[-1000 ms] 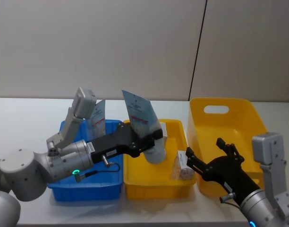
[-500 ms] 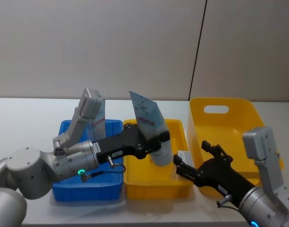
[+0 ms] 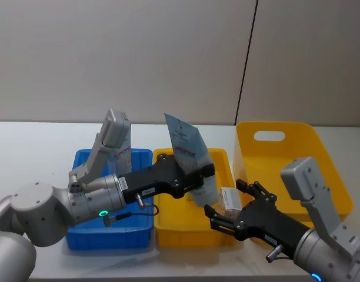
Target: Bimanual collaborative sorting of washing and personal care products
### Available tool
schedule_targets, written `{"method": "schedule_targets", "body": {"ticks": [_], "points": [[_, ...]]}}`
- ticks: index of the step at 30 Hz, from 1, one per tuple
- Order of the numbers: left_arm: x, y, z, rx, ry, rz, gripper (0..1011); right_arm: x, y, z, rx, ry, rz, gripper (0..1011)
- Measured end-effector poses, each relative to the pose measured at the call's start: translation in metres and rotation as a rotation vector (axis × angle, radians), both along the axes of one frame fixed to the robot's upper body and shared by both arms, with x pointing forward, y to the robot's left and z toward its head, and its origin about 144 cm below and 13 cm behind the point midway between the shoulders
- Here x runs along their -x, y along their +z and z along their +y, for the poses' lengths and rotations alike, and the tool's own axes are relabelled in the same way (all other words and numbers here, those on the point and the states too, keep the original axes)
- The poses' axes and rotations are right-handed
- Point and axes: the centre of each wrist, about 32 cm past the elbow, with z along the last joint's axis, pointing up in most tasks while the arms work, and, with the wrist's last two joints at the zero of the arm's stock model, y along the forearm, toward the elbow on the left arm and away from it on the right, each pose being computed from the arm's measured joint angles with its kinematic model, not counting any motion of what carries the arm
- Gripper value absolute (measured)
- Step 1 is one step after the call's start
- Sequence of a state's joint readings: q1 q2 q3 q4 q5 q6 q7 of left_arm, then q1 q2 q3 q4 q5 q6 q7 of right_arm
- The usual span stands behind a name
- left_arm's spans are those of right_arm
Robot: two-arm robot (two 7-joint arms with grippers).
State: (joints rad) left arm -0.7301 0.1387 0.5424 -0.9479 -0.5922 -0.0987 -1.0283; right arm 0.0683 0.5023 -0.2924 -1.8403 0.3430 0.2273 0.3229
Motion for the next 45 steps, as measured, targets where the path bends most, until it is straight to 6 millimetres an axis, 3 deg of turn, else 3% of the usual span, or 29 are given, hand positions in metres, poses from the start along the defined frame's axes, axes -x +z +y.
{"method": "schedule_targets", "body": {"ticks": [40, 45], "points": [[-0.001, 0.000, -0.001, 0.001, -0.008, 0.001, 381, -0.034, -0.016, 0.037, 0.117, 0.005, -0.057, 1003], [-0.001, 0.000, -0.001, 0.001, -0.007, 0.001, 381, -0.036, -0.017, 0.039, 0.120, 0.003, -0.058, 912]]}}
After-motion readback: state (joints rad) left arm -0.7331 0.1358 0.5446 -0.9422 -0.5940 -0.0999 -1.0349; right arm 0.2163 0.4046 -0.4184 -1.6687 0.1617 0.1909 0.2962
